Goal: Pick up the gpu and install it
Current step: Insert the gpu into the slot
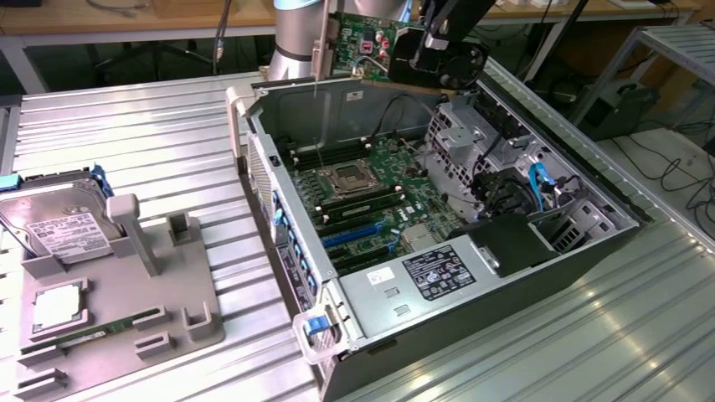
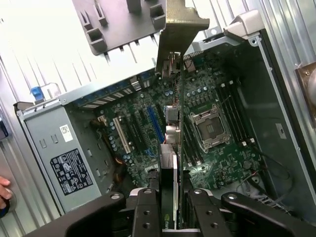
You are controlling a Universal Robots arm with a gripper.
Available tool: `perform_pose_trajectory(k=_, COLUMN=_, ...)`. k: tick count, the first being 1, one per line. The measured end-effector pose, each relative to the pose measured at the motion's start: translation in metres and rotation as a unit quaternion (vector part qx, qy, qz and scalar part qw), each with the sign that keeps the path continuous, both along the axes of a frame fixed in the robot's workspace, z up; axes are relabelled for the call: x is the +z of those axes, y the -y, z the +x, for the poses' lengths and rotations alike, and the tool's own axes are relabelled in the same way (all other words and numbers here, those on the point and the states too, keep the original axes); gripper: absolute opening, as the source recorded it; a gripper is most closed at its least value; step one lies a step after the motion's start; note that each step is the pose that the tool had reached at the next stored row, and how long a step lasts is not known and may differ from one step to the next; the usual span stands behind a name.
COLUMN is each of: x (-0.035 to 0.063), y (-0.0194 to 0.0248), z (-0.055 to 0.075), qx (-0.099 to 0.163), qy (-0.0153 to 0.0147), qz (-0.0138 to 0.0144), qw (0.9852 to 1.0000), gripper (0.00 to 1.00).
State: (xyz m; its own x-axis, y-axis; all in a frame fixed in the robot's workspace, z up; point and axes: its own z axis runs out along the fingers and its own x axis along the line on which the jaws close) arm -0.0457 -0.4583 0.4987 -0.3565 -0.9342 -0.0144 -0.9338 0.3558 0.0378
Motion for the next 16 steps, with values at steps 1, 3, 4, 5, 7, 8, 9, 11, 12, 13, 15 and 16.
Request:
perform_pose_trajectory(k=1, x=0.0, y=0.0, z=0.0, qx=0.004, qy=0.0, qz=0.0, qw=1.0, gripper=0.27)
perform_pose_trajectory(k=3, x=0.0, y=0.0, z=0.0, qx=0.013, qy=0.0, qz=0.0, qw=0.9999, gripper=0.27)
perform_pose_trajectory(k=4, x=0.0, y=0.0, z=0.0, qx=0.017, qy=0.0, qz=0.0, qw=0.9999, gripper=0.27)
perform_pose_trajectory(k=5, x=0.0, y=0.0, z=0.0, qx=0.021, qy=0.0, qz=0.0, qw=0.9998, gripper=0.27)
perform_pose_trajectory(k=7, x=0.0, y=0.0, z=0.0, qx=0.033, qy=0.0, qz=0.0, qw=0.9995, gripper=0.27)
perform_pose_trajectory(k=8, x=0.0, y=0.0, z=0.0, qx=0.037, qy=0.0, qz=0.0, qw=0.9993, gripper=0.27)
perform_pose_trajectory(k=9, x=-0.0001, y=0.0, z=0.0, qx=0.042, qy=0.0, qz=0.0, qw=0.9991, gripper=0.27)
perform_pose_trajectory(k=11, x=-0.0001, y=0.0, z=0.0, qx=0.051, qy=0.0, qz=0.0, qw=0.9987, gripper=0.27)
perform_pose_trajectory(k=12, x=0.0, y=0.0, z=0.0, qx=0.056, qy=0.0, qz=0.0, qw=0.9984, gripper=0.27)
perform_pose_trajectory(k=13, x=-0.0001, y=0.0, z=-0.0001, qx=0.06, qy=0.0, qz=0.0, qw=0.9982, gripper=0.27)
perform_pose_trajectory(k=15, x=-0.0001, y=0.0001, z=0.0, qx=0.072, qy=0.0, qz=0.0, qw=0.9974, gripper=0.27)
perform_pose_trajectory(k=16, x=-0.0001, y=0.0001, z=0.0, qx=0.08, qy=0.0, qz=0.0, qw=0.9968, gripper=0.27)
